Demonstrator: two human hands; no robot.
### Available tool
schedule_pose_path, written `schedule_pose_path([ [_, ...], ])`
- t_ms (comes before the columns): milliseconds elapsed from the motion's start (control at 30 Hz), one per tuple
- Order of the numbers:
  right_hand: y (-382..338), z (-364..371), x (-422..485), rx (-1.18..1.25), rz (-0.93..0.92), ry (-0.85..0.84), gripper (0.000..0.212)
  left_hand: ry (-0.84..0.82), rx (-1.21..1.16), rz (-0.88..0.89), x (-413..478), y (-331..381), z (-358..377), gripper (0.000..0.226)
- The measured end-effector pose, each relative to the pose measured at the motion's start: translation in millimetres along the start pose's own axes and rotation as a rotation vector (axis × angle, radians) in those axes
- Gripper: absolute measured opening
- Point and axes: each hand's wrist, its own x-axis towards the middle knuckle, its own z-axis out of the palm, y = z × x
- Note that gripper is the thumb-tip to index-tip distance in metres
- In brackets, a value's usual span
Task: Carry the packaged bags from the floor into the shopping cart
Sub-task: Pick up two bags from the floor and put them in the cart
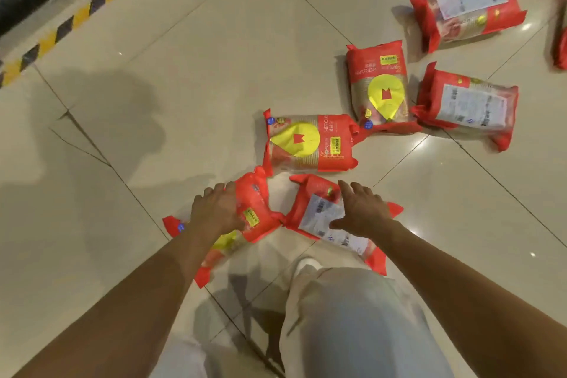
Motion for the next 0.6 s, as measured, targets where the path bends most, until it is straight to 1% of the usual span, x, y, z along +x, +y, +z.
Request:
schedule_pose_path([
  [33, 3.1, 14.5, 21.6, -0.006, 0.005, -0.001, 0.11, -0.003, 0.023, -0.012, 20.3, -6.9, 14.3, 0.104],
  [67, 2.4, 13.4, 25.4, 0.012, 0.011, -0.027, 0.112, -0.026, 0.023, -0.022, 24.2, -12.3, 15.0, 0.109],
  [100, 4.9, 26.2, 46.5, 0.009, -0.001, -0.022, 0.111, -0.024, 0.036, -0.021, 45.4, -16.6, 26.9, 0.115],
  [167, 8.1, 36.1, 64.1, -0.018, -0.021, -0.036, 0.103, -0.071, 0.017, -0.037, 62.9, -21.0, 37.1, 0.124],
  [233, 10.2, 48.5, 85.7, -0.05, -0.055, 0.005, 0.099, -0.086, -0.033, -0.032, 86.7, -27.6, 48.9, 0.125],
  [267, 9.6, 49.1, 86.8, -0.039, -0.049, -0.024, 0.1, -0.131, -0.083, -0.027, 89.9, -30.3, 50.3, 0.122],
  [300, 11.3, 50.7, 92.5, -0.034, -0.049, -0.018, 0.1, -0.139, -0.122, -0.001, 97.4, -32.2, 52.0, 0.115],
  [367, 13.3, 52.2, 98.2, -0.014, -0.034, -0.047, 0.098, -0.165, -0.222, 0.026, 104.5, -34.4, 56.1, 0.099],
  [467, 9.0, 55.0, 93.5, 0.001, 0.001, -0.021, 0.092, -0.091, -0.319, 0.037, 97.3, -36.3, 66.1, 0.088],
  [567, -5.1, 58.7, 67.1, 0.02, 0.005, 0.032, 0.087, 0.028, -0.379, 0.003, 65.9, -41.3, 72.8, 0.082],
  [600, -13.0, 48.8, 41.0, 0.03, 0.009, 0.067, 0.082, 0.076, -0.413, -0.02, 40.0, -45.4, 66.3, 0.08],
])
